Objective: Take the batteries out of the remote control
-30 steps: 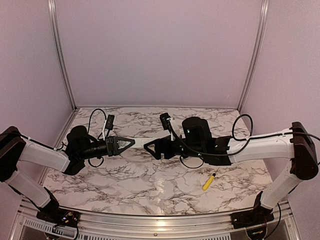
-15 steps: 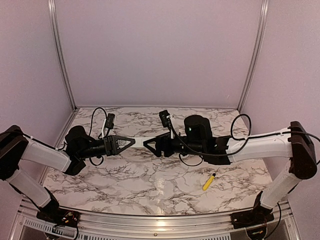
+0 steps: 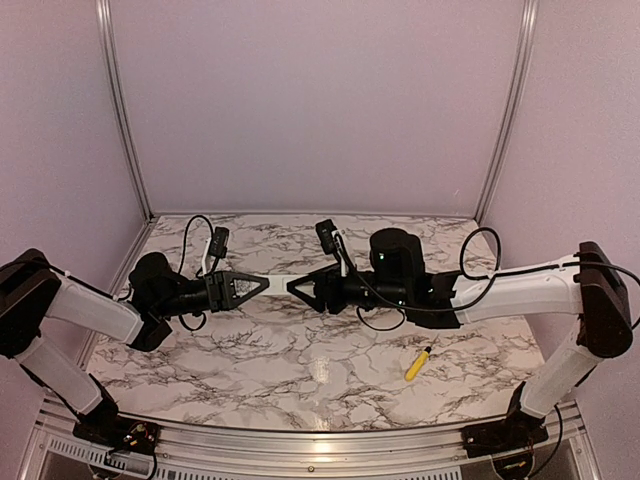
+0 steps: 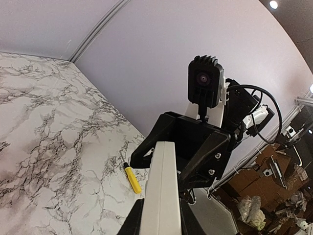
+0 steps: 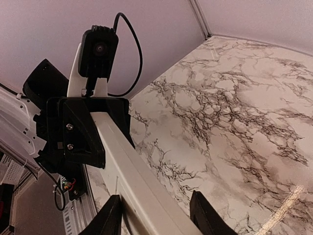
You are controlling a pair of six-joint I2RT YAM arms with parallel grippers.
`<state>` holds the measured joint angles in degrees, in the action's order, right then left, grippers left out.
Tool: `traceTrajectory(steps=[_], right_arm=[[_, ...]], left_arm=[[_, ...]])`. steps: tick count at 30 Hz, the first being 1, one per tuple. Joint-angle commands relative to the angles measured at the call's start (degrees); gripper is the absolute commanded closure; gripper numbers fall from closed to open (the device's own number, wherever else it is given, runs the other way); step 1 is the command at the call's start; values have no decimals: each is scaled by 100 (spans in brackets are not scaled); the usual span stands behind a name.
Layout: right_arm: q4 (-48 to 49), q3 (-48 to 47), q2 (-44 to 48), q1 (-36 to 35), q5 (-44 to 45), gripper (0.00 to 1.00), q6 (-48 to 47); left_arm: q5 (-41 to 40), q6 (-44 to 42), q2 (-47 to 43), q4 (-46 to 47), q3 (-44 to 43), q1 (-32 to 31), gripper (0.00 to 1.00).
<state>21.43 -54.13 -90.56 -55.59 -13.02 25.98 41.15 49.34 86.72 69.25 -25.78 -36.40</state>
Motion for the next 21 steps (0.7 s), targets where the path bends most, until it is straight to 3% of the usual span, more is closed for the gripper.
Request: traceTrajectory(steps=[1,7,17,21], right_arm=[[-99,40,-84,48,146,62,-75],[-117,56,-58,49,78,71,-87],[-165,88,5,44,-95,93,-60],[-163,162,114,47,-42,93,-38]], left_arm=[[84,6,-110,274,29,-51,100],[91,14,-111,282,29,-51,100],[91,-12,-146,240,34,-51,100],[88,-8,-159,238,38,-51,100]])
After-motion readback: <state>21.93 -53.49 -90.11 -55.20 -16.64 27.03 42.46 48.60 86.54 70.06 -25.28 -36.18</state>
